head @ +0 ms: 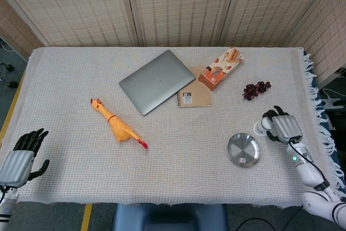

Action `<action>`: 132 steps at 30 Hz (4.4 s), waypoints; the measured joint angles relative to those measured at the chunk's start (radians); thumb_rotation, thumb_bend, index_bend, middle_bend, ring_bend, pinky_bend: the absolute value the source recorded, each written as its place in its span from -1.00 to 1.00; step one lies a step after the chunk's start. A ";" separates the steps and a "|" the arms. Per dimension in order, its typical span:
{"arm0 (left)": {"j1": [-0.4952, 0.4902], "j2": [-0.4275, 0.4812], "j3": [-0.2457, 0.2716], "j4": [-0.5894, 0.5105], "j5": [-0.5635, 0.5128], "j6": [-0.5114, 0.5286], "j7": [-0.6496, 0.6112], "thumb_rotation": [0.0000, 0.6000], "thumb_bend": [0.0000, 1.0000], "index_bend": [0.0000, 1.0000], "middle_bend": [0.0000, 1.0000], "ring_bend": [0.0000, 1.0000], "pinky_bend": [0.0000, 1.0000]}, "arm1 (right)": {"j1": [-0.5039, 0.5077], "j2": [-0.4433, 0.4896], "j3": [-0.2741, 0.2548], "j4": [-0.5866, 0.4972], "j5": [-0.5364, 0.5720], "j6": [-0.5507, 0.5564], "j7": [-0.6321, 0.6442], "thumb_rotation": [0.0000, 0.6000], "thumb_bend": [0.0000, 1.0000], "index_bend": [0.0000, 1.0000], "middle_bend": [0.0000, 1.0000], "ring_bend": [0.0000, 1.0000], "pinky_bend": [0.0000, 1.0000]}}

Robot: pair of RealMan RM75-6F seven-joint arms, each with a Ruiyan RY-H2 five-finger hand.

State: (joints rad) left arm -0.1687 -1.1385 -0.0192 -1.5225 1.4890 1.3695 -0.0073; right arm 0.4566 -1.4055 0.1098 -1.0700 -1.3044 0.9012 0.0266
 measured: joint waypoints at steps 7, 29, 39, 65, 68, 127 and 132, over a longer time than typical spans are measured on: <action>0.002 0.003 0.001 0.000 0.001 0.003 -0.003 1.00 -0.21 -1.00 -1.00 -1.00 -0.85 | -0.009 -0.031 -0.005 0.039 -0.019 0.046 0.029 1.00 -0.43 0.23 -0.15 -0.33 -0.08; 0.005 0.004 0.006 -0.007 0.010 0.011 0.000 1.00 -0.21 -1.00 -1.00 -1.00 -0.85 | -0.070 0.154 -0.187 -0.330 -0.364 0.255 0.117 1.00 -0.43 0.37 -0.05 -0.18 0.07; 0.004 0.007 0.007 -0.006 0.013 0.010 -0.007 1.00 -0.21 -1.00 -1.00 -1.00 -0.85 | -0.078 0.143 -0.201 -0.320 -0.347 0.237 0.073 1.00 -0.43 0.34 -0.05 -0.18 0.07; 0.003 0.001 0.002 0.000 -0.004 0.003 0.005 1.00 -0.21 -1.00 -1.00 -1.00 -0.85 | -0.062 0.049 -0.157 -0.172 -0.282 0.209 0.063 1.00 -0.43 0.34 -0.05 -0.18 0.07; 0.003 0.001 0.002 0.000 -0.004 0.003 0.006 1.00 -0.21 -1.00 -1.00 -1.00 -0.85 | -0.065 0.085 -0.190 -0.199 -0.310 0.207 0.096 1.00 -0.43 0.34 -0.05 -0.18 0.07; -0.010 -0.014 0.010 0.000 -0.001 -0.022 0.030 1.00 -0.21 -1.00 -1.00 -1.00 -0.84 | -0.116 0.049 -0.069 -0.018 -0.148 0.307 0.131 1.00 -0.43 0.25 -0.05 -0.25 0.07; -0.010 -0.017 0.008 0.001 -0.012 -0.026 0.037 1.00 -0.21 -1.00 -1.00 -1.00 -0.85 | -0.081 -0.010 -0.048 0.091 -0.082 0.160 0.099 1.00 -0.43 -0.03 -0.20 -0.41 -0.02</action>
State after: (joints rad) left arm -0.1790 -1.1557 -0.0113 -1.5217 1.4775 1.3439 0.0300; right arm 0.3757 -1.4153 0.0617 -0.9790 -1.3862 1.0615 0.1259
